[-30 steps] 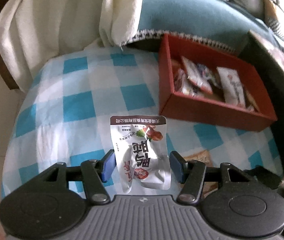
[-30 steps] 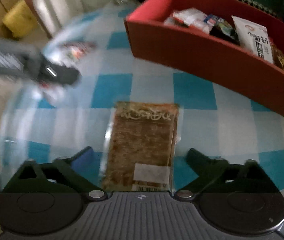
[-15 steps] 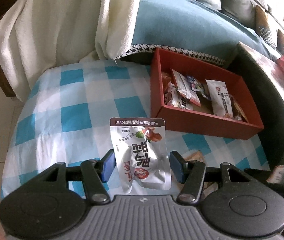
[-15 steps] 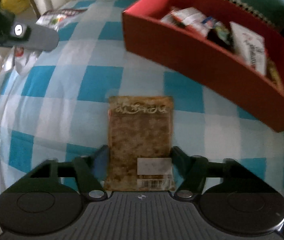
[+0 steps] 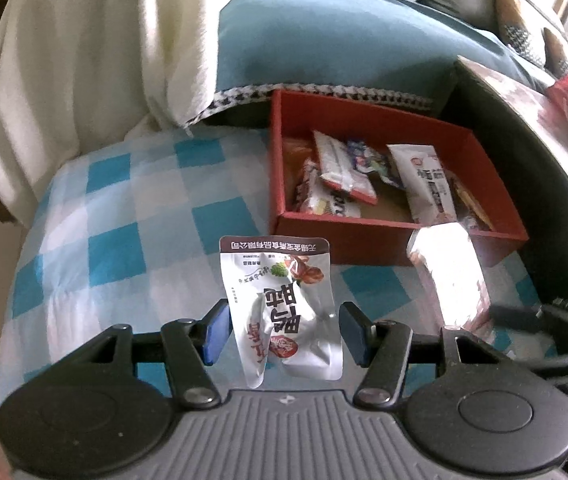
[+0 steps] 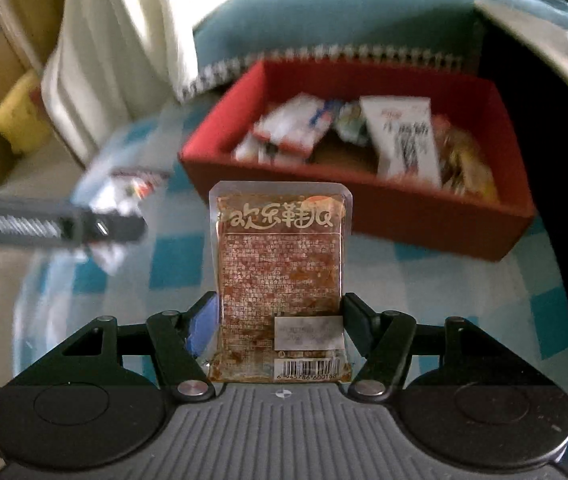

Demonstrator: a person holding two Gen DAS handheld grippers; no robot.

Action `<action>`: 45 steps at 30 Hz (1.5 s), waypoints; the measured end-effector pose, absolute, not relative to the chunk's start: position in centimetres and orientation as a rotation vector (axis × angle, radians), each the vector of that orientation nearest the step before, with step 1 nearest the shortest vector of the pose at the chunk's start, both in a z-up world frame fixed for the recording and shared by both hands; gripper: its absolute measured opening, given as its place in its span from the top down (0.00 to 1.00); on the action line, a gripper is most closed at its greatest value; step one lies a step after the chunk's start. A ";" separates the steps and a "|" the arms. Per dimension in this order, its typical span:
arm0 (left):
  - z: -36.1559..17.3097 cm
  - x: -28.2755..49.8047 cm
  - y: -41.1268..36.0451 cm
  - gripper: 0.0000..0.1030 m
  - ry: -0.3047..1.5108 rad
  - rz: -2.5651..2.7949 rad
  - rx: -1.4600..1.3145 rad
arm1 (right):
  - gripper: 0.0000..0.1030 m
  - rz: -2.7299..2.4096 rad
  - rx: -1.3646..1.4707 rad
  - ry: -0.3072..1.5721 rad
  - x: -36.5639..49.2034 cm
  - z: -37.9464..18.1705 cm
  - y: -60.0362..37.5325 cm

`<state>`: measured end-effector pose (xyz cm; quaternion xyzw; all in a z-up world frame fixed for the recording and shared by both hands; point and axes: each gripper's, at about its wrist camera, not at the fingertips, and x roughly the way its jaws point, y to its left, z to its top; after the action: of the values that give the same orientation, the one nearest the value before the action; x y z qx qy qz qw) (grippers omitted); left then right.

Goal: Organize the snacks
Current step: 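Carry the white pouch and brown pack over the red box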

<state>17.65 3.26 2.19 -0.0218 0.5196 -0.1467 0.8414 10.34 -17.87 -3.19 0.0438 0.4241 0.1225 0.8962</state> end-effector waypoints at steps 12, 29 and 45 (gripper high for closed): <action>4.3 19.0 -0.5 0.50 1.001 -0.291 0.049 | 0.30 0.219 0.175 0.745 11.7 0.2 -21.4; 5.6 23.5 -4.7 0.50 0.878 -0.267 0.150 | 0.30 0.158 0.174 0.640 16.1 2.9 -24.2; 4.0 26.6 -7.0 0.50 0.871 -0.266 0.197 | 0.30 0.117 0.136 0.677 19.1 1.8 -24.7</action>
<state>26.62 -7.02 4.03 0.0951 0.4197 -0.1281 0.8935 19.08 -24.74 1.83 0.0666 0.3314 0.0571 0.9394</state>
